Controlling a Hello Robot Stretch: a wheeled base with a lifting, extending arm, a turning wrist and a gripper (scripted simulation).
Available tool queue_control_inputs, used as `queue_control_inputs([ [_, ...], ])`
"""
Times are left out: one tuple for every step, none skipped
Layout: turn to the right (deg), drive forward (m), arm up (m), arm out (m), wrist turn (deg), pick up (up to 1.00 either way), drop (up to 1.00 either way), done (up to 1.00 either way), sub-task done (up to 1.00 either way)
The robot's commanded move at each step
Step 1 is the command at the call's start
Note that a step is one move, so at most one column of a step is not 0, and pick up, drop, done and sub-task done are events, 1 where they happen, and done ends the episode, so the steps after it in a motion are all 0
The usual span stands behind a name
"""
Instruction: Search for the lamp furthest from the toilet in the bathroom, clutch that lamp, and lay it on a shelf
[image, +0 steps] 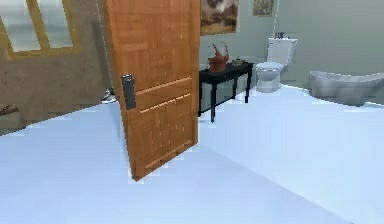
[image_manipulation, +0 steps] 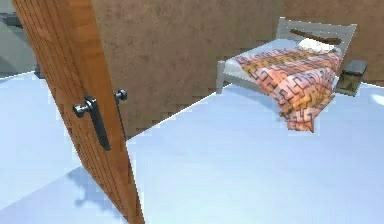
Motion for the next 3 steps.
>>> queue_control_inputs([
  [24.0, 0.0, 0.0, 0.0, 0.0, 0.0, 0.0, 0.0, 0.0],
  [0.0, 1.0, 0.0, 0.0, 0.0, 0.0, 0.0, 0.0, 0.0],
  [-6.0, 0.0, 0.0, 0.0, 0.0, 0.0, 0.0, 0.0, 0.0],
])
